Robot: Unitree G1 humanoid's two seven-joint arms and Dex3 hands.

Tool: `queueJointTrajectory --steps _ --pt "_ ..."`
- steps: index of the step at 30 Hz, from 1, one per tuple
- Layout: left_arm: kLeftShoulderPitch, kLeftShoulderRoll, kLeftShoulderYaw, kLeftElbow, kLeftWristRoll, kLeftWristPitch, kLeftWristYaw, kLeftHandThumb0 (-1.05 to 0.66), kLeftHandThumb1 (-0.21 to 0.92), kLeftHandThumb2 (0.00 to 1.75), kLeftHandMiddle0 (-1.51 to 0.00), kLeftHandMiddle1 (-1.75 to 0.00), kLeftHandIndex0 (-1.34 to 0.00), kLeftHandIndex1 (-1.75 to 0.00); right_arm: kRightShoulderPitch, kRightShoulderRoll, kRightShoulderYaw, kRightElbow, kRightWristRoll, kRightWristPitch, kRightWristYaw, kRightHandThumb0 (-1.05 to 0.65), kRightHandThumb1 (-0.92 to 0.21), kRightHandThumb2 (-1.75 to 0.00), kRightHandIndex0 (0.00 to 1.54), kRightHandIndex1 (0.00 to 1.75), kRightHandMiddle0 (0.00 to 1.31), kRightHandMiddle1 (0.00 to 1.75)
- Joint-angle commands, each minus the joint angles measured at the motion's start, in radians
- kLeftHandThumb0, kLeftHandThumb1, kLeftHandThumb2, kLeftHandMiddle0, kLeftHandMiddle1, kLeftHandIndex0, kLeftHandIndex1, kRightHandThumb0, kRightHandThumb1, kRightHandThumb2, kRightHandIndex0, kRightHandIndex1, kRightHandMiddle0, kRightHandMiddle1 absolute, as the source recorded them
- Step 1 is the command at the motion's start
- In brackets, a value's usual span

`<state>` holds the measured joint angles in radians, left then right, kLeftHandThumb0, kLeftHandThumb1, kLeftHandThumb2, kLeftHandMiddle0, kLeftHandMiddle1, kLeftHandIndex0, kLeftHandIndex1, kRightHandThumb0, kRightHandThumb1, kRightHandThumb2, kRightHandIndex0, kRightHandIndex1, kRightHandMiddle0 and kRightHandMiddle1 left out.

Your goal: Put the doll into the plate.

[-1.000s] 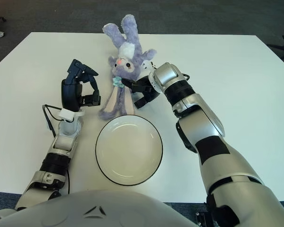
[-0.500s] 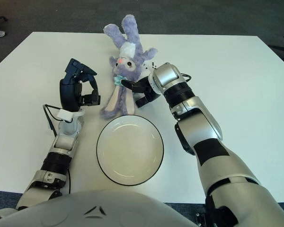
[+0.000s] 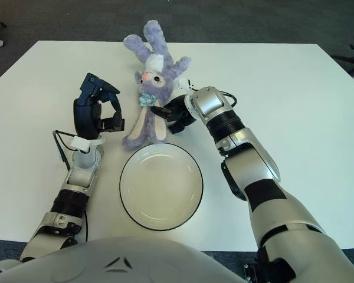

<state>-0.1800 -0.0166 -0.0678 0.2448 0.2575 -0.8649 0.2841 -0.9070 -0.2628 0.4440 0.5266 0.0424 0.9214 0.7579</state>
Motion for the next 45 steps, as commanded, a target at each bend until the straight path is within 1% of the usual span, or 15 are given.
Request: queueJointTrajectory --steps 1,6,16,22,27,31,34,36,37,39,45 --pt "0.093 -0.013 -0.003 0.068 0.006 -0.002 0.005 -0.44 0.43 1.18 -1.18 -1.75 -0.52 -1.75 0.055 -0.007 0.025 0.019 -0.037 -0.076 -0.005 -0.46 -0.40 -0.94 1.23 1.75 0.77 1.37" --pt "0.093 -0.014 -0.001 0.069 0.012 -0.004 0.010 -0.44 0.43 1.18 -1.18 -1.75 -0.52 -1.75 0.058 -0.013 0.021 0.047 -0.053 -0.133 0.018 -0.47 -0.38 -0.98 1.22 1.75 0.79 1.37" --pt "0.095 -0.017 -0.001 0.065 0.010 0.000 0.005 -0.44 0.43 1.17 -1.18 -1.75 -0.52 -1.75 0.053 -0.029 0.014 0.065 -0.066 -0.157 0.058 -0.47 -0.36 -1.00 1.24 1.75 0.81 1.36" --pt "0.096 -0.017 0.000 0.062 0.013 0.002 0.005 -0.44 0.43 1.18 -1.18 -1.75 -0.52 -1.75 0.078 -0.047 -0.005 0.030 -0.080 -0.175 0.024 -0.47 -0.36 -0.99 1.25 1.75 0.81 1.36" --pt "0.096 -0.016 0.001 0.060 0.012 0.001 0.003 -0.44 0.43 1.18 -1.18 -1.75 -0.52 -1.75 0.101 -0.064 -0.022 -0.003 -0.088 -0.160 0.013 -0.47 -0.36 -0.99 1.24 1.75 0.81 1.36" --pt "0.097 -0.014 -0.001 0.061 0.011 0.000 -0.001 -0.44 0.43 1.18 -1.18 -1.75 -0.52 -1.75 0.124 -0.057 -0.069 -0.048 -0.078 -0.099 -0.036 -0.47 -0.36 -0.99 1.23 1.75 0.81 1.36" --pt "0.096 -0.013 -0.001 0.061 0.010 0.002 -0.003 -0.44 0.43 1.17 -1.18 -1.75 -0.52 -1.75 0.140 -0.061 -0.092 -0.096 -0.075 -0.059 -0.060 -0.47 -0.36 -0.99 1.23 1.75 0.81 1.36" --pt "0.095 -0.011 -0.001 0.062 0.010 0.002 -0.004 -0.44 0.43 1.17 -1.17 -1.75 -0.52 -1.75 0.149 -0.074 -0.100 -0.130 -0.073 -0.034 -0.064 -0.47 -0.36 -0.99 1.23 1.75 0.81 1.36" --pt "0.094 -0.011 0.000 0.062 0.012 0.001 -0.003 -0.44 0.43 1.17 -1.17 -1.75 -0.52 -1.75 0.154 -0.090 -0.107 -0.145 -0.073 -0.025 -0.061 -0.47 -0.36 -1.00 1.22 1.75 0.81 1.36" --pt "0.094 -0.010 0.000 0.063 0.016 0.001 -0.002 -0.44 0.43 1.17 -1.17 -1.75 -0.52 -1.75 0.161 -0.122 -0.119 -0.157 -0.071 -0.023 -0.052 -0.47 -0.36 -1.00 1.22 1.75 0.81 1.36" --pt "0.095 -0.008 0.000 0.062 0.017 0.004 -0.004 -0.44 0.43 1.17 -1.17 -1.75 -0.52 -1.75 0.169 -0.162 -0.129 -0.172 -0.063 -0.019 -0.033 -0.47 -0.36 -1.00 1.23 1.75 0.81 1.36"
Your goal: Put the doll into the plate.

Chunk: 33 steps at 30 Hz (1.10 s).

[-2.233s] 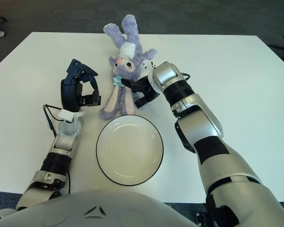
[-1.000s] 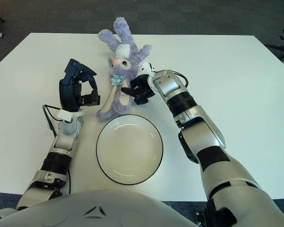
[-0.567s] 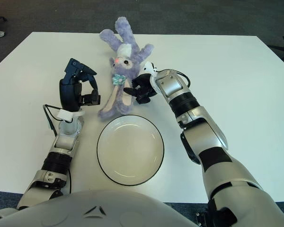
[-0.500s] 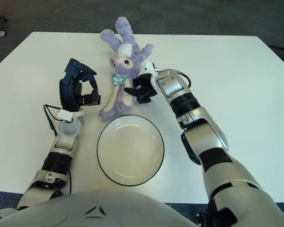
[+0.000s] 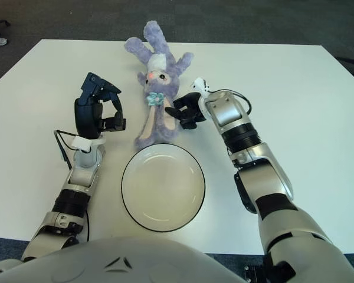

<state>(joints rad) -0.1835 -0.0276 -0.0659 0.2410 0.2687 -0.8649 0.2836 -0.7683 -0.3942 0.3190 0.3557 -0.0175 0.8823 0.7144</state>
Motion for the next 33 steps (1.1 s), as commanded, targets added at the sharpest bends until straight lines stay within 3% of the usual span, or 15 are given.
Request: queueJointTrajectory --steps 1,6,13,22,33 --pt "0.099 0.003 -0.002 0.065 0.007 0.006 -0.003 -0.44 0.43 1.17 -1.17 -1.75 -0.52 -1.75 0.045 -0.049 -0.018 -0.034 0.011 0.041 0.020 -0.48 -0.35 -1.01 1.22 1.75 0.81 1.36" --pt "0.100 0.003 0.001 0.063 0.017 0.011 0.002 -0.44 0.44 1.16 -1.16 -1.75 -0.51 -1.75 0.100 -0.104 -0.079 -0.163 0.060 0.131 0.041 -0.47 -0.36 -1.01 1.23 1.75 0.78 1.39" --pt "0.099 0.012 0.002 0.062 0.034 0.015 0.005 -0.44 0.45 1.15 -1.17 -1.75 -0.51 -1.75 0.139 -0.122 -0.150 -0.316 0.123 0.258 0.021 -0.46 -0.39 -0.99 1.19 1.75 0.76 1.41" --pt "0.094 0.019 0.002 0.069 0.039 0.017 0.007 -0.44 0.46 1.14 -1.16 -1.75 -0.50 -1.75 0.131 -0.147 -0.203 -0.337 0.191 0.293 0.024 -0.45 -0.42 -0.97 1.15 1.75 0.72 1.43" --pt "0.090 0.024 0.000 0.077 0.039 0.016 0.002 -0.43 0.47 1.12 -1.16 -1.75 -0.49 -1.75 0.174 -0.163 -0.282 -0.357 0.223 0.257 -0.026 -0.45 -0.41 -0.97 1.14 1.75 0.73 1.42"
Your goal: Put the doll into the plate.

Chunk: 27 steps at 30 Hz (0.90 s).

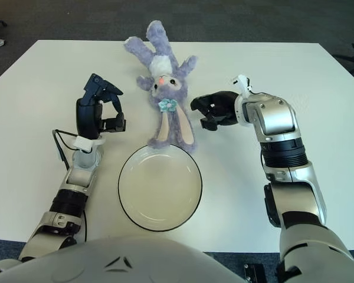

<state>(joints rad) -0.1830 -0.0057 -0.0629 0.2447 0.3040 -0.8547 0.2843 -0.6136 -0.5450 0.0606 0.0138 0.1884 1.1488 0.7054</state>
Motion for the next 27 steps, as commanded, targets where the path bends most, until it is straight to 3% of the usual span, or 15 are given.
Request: queueJointTrajectory --steps 1,7,16,27 --pt "0.089 0.003 -0.003 0.074 0.003 0.006 0.001 -0.43 0.47 1.12 -1.16 -1.75 -0.49 -1.75 0.021 -0.011 -0.025 -0.016 0.019 -0.009 -0.020 -0.45 -0.41 -0.97 1.14 1.75 0.73 1.42" --pt "0.089 0.008 -0.007 0.077 -0.002 0.006 -0.006 -0.43 0.47 1.12 -1.17 -1.75 -0.49 -1.75 0.029 -0.030 -0.069 -0.066 0.059 0.059 -0.028 -0.45 -0.40 -0.97 1.12 1.75 0.74 1.41" --pt "0.084 0.014 -0.009 0.092 -0.021 -0.006 -0.021 -0.43 0.47 1.12 -1.18 -1.75 -0.49 -1.75 0.070 -0.065 -0.103 -0.108 0.066 0.055 -0.074 -0.45 -0.40 -0.98 1.08 1.75 0.75 1.40" --pt "0.078 0.025 -0.008 0.103 -0.015 -0.019 -0.027 -0.43 0.47 1.12 -1.20 -1.75 -0.49 -1.75 0.134 -0.066 -0.066 -0.202 0.040 0.007 -0.161 -0.46 -0.40 -0.97 0.93 1.75 0.75 1.41"
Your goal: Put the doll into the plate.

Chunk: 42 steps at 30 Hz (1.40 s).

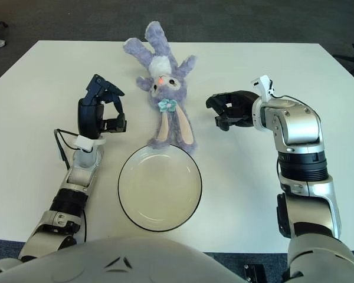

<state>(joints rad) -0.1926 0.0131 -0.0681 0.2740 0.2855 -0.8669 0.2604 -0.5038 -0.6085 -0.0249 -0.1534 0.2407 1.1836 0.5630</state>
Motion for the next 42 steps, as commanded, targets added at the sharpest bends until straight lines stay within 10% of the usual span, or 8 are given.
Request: queueJointTrajectory --steps 1,31,35,42 --pt "0.088 0.007 -0.003 0.075 0.005 -0.006 -0.003 -0.43 0.47 1.12 -1.20 -1.75 -0.49 -1.75 0.028 -0.004 0.027 -0.040 -0.014 -0.034 -0.022 -0.45 -0.41 -0.96 0.91 1.75 0.75 1.40" --pt "-0.124 0.258 0.010 0.168 0.316 0.057 0.188 -0.42 0.53 1.05 -0.87 -1.75 -0.44 -1.75 0.075 0.027 0.109 0.050 -0.045 -0.253 -0.021 -0.40 -0.69 -0.55 0.51 1.75 0.63 1.37" --pt "-0.187 0.311 0.005 0.221 0.325 0.049 0.178 -0.12 0.38 1.19 -0.69 -1.75 -0.48 -1.58 0.080 0.033 0.110 0.064 -0.040 -0.266 -0.018 -0.39 -0.70 -0.57 0.54 1.75 0.59 1.41" --pt "-0.350 0.400 -0.049 0.396 0.426 0.033 0.253 -0.02 0.80 0.60 -0.46 -1.51 -0.19 -1.66 0.091 0.045 0.115 0.067 -0.048 -0.281 -0.024 -0.39 -0.70 -0.59 0.59 1.75 0.56 1.45"
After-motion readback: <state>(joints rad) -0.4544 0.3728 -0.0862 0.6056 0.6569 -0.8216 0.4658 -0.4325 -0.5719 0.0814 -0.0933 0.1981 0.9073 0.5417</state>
